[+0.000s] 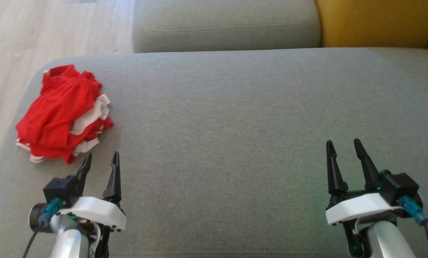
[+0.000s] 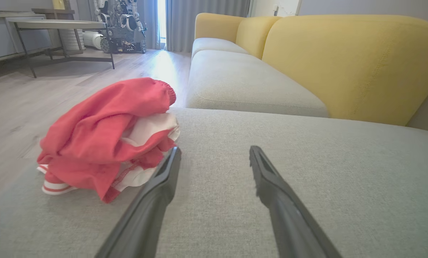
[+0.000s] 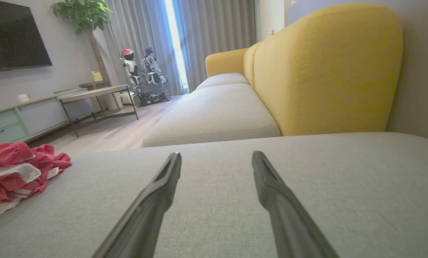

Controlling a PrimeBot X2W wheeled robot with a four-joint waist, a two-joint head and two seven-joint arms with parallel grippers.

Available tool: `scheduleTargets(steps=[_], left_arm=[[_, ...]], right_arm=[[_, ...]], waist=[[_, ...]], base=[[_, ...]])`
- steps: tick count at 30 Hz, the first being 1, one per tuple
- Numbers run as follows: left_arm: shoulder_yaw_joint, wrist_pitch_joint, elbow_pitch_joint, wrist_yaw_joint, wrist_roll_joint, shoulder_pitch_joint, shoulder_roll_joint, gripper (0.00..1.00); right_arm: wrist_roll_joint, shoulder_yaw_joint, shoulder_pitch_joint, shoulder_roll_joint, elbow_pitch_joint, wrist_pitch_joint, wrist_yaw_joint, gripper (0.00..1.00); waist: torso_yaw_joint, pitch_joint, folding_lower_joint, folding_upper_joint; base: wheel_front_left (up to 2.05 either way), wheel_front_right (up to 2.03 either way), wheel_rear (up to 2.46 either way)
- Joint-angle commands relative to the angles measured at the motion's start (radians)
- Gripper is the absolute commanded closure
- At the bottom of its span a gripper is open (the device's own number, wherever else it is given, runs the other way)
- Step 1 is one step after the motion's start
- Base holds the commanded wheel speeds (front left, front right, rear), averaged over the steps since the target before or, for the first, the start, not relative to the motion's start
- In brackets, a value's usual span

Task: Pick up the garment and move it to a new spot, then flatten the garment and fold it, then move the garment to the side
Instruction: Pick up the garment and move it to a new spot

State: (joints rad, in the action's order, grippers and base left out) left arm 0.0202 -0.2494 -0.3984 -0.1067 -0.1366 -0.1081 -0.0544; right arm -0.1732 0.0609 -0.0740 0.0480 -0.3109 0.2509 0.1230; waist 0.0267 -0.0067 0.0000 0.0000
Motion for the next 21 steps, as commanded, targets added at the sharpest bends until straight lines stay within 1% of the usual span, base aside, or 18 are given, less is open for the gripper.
scheduleTargets(steps=[1, 12, 21], left_arm=[[-0.033, -0.012, 0.032, 0.000, 0.006, -0.054, -0.008, 0.00], [-0.043, -0.012, 0.036, 0.000, 0.007, -0.081, -0.016, 0.00], [-0.058, -0.012, 0.039, 0.007, 0.004, -0.082, -0.024, 0.00]], right_arm=[[0.003, 0.026, -0.038, 0.002, 0.037, 0.011, 0.008, 0.00], [0.029, 0.045, -0.037, 0.002, 0.062, 0.001, 0.008, 0.00], [0.028, 0.069, -0.038, 0.002, 0.093, -0.018, 0.008, 0.00]], waist=[[0.016, -0.001, 0.0000, 0.0000], [0.159, 0.003, 0.0000, 0.0000], [0.268, 0.014, 0.0000, 0.0000]], base=[[0.00, 0.00, 0.00], [0.00, 0.00, 0.00], [0.00, 0.00, 0.00]])
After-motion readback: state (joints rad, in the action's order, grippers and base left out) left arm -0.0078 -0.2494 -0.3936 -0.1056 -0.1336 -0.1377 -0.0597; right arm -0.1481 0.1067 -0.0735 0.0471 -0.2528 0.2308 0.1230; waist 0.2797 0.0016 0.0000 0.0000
